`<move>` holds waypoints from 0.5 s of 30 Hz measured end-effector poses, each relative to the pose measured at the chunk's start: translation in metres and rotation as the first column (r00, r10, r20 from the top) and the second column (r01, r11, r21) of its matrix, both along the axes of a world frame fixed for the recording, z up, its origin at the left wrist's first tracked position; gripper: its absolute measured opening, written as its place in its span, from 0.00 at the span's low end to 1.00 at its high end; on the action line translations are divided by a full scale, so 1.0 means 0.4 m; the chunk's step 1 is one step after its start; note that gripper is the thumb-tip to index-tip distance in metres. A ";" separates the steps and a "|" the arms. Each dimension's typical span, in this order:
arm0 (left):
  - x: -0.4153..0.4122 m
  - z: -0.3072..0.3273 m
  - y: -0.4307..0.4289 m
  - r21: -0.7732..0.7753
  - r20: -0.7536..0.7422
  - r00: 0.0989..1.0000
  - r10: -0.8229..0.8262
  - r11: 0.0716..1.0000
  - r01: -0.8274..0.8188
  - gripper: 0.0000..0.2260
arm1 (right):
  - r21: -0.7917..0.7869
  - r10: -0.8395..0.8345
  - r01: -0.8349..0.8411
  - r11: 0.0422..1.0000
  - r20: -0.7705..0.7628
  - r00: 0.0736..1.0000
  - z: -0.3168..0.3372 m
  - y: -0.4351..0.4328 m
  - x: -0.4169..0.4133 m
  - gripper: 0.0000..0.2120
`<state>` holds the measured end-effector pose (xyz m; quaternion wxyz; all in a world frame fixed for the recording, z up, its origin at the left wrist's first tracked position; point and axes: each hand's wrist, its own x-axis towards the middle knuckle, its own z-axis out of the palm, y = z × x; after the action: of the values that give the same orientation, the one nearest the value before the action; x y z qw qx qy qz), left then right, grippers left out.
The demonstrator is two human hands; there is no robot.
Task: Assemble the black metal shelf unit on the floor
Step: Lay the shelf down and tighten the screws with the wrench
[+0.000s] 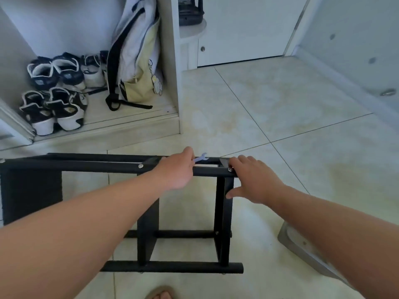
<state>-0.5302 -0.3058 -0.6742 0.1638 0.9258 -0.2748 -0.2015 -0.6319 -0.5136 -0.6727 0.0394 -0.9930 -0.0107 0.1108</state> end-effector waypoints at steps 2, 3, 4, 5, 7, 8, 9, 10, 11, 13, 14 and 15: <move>-0.084 0.037 0.022 0.018 -0.032 0.999 -0.024 1.000 0.025 0.03 | -0.008 -0.036 0.036 0.999 0.029 0.999 0.028 0.038 -0.105 0.31; -0.129 0.050 0.034 0.031 -0.055 0.998 -0.032 0.999 0.033 0.03 | -0.011 -0.051 0.051 0.999 0.044 0.998 0.035 0.059 -0.159 0.29; -0.175 0.060 0.046 0.045 -0.083 0.996 -0.039 0.998 0.043 0.02 | -0.011 -0.062 0.062 0.998 0.058 0.996 0.038 0.082 -0.215 0.27; -0.221 0.067 0.058 0.056 -0.116 0.992 -0.042 0.997 0.049 0.02 | -0.009 -0.068 0.069 0.998 0.069 0.995 0.038 0.106 -0.268 0.26; -0.318 0.074 0.085 0.078 -0.175 0.984 -0.031 0.996 0.045 0.02 | -0.010 -0.077 0.078 0.997 0.069 0.995 0.033 0.150 -0.367 0.24; -0.367 0.074 0.100 0.084 -0.187 0.982 -0.021 0.996 0.037 0.02 | -0.007 -0.088 0.088 0.996 0.065 0.994 0.030 0.170 -0.411 0.23; -0.414 0.072 0.116 0.084 -0.191 0.982 -0.005 0.996 0.022 0.02 | 0.006 -0.110 0.110 0.994 0.055 0.992 0.027 0.189 -0.451 0.23; -0.458 0.068 0.130 0.074 -0.184 0.983 0.019 0.997 -0.005 0.02 | 0.025 -0.136 0.135 0.991 0.042 0.990 0.026 0.207 -0.485 0.22; -0.499 0.062 0.145 0.062 -0.170 0.984 0.046 0.997 -0.036 0.02 | 0.043 -0.159 0.157 0.987 0.026 0.987 0.025 0.226 -0.518 0.22; -0.565 0.052 0.164 0.047 -0.147 0.984 0.097 0.995 -0.091 0.02 | 0.045 -0.174 0.174 0.984 0.003 0.985 0.023 0.258 -0.577 0.21; -0.594 0.048 0.173 0.044 -0.153 0.981 0.122 0.992 -0.117 0.02 | 0.034 -0.167 0.167 0.985 -0.014 0.986 0.022 0.274 -0.604 0.21; -0.622 0.044 0.182 0.044 -0.165 0.976 0.144 0.989 -0.138 0.02 | 0.029 -0.162 0.164 0.986 -0.037 0.986 0.020 0.288 -0.629 0.21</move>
<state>-0.7791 -0.2332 -0.6565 0.1855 0.9252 -0.1905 -0.2706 -0.8834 -0.3983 -0.6646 0.0643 -0.9877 0.0695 0.1243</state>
